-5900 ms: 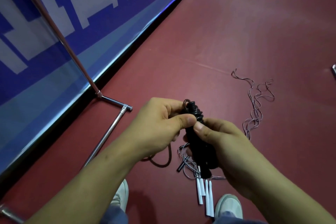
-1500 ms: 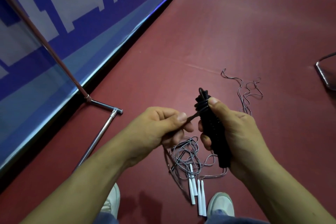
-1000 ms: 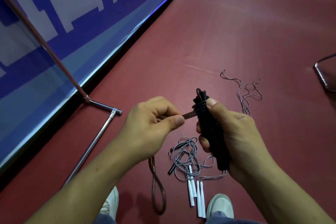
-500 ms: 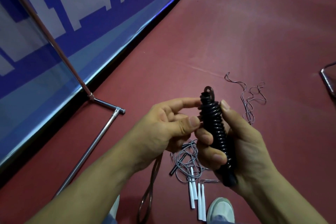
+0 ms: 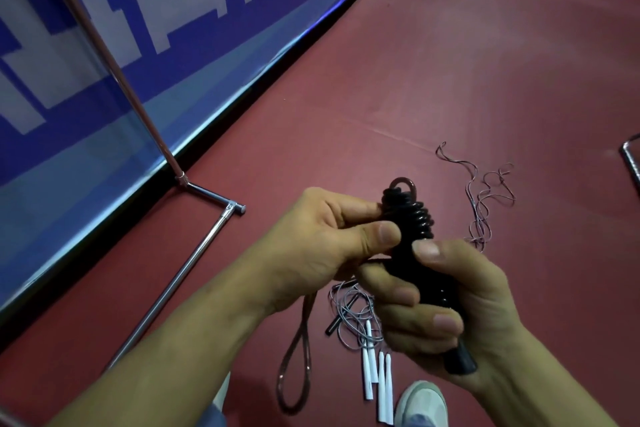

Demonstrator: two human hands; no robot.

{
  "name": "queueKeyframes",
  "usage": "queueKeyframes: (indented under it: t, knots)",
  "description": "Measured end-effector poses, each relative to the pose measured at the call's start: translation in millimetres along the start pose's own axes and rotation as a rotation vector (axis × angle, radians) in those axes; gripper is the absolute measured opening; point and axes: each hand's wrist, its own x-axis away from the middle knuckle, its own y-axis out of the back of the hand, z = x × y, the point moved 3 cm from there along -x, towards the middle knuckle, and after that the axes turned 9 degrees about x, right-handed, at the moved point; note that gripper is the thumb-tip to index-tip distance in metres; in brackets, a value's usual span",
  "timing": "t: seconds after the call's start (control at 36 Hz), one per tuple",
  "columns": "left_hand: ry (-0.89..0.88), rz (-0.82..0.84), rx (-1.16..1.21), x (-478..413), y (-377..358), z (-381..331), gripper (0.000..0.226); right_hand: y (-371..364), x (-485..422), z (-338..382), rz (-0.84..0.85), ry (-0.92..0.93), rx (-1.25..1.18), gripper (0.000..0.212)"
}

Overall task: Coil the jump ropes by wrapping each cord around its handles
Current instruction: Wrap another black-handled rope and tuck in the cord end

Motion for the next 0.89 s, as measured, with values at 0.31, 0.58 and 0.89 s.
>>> queueKeyframes:
  t: [0.31,0.58,0.89]
  knots:
    - [-0.187,-0.397,-0.396,-2,19,2,0.012,7,-1,18,-0.689,0.184,0.789,0.024]
    - [-0.057,-0.242,-0.124,-3,21,5,0.022,-1,-2,12,-0.724,0.143,0.481,0.031]
    - [0.179,0.176,0.334,-1,10,8,0.055,-7,3,15,-0.498,-0.016,0.220,0.039]
